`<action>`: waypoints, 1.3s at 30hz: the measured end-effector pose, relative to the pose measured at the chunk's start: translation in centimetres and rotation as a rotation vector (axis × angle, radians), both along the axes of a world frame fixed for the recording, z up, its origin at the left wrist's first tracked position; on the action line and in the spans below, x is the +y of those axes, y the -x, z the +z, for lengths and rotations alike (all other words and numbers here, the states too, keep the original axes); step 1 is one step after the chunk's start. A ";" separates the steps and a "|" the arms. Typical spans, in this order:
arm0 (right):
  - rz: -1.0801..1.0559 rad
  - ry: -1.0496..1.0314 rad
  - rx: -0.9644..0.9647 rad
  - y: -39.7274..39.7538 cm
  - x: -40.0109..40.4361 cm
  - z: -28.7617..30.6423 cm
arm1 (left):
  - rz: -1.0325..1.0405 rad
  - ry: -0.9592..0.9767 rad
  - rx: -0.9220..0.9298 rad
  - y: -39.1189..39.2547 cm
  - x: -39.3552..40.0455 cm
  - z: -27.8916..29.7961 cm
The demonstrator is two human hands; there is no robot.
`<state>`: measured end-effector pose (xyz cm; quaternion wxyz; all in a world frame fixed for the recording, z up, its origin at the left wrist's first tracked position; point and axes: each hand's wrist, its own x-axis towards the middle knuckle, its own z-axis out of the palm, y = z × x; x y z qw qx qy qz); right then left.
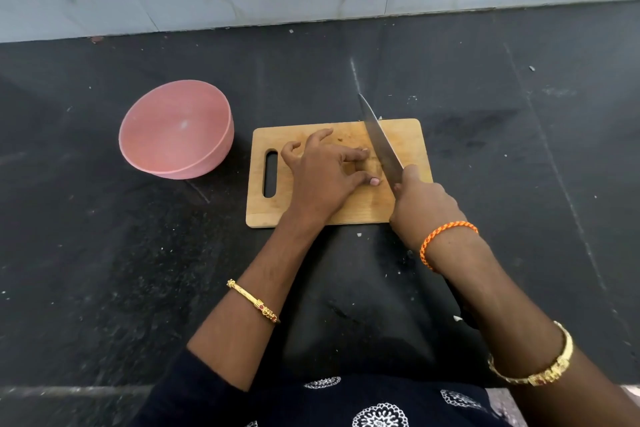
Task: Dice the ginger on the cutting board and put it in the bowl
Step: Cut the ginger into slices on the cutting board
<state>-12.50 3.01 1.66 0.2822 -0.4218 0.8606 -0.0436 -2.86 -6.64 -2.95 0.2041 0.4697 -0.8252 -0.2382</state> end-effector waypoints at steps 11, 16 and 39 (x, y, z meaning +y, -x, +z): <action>0.004 -0.103 0.018 -1.3 3.3 -0.4 | -0.008 0.004 -0.001 -0.1 0.4 0.2; 0.039 -0.158 -0.045 -0.8 4.9 0.3 | 0.022 -0.028 0.010 0.0 0.5 0.3; 0.067 -0.036 -0.058 0.5 0.8 1.2 | 0.050 -0.026 0.053 -0.2 0.7 0.0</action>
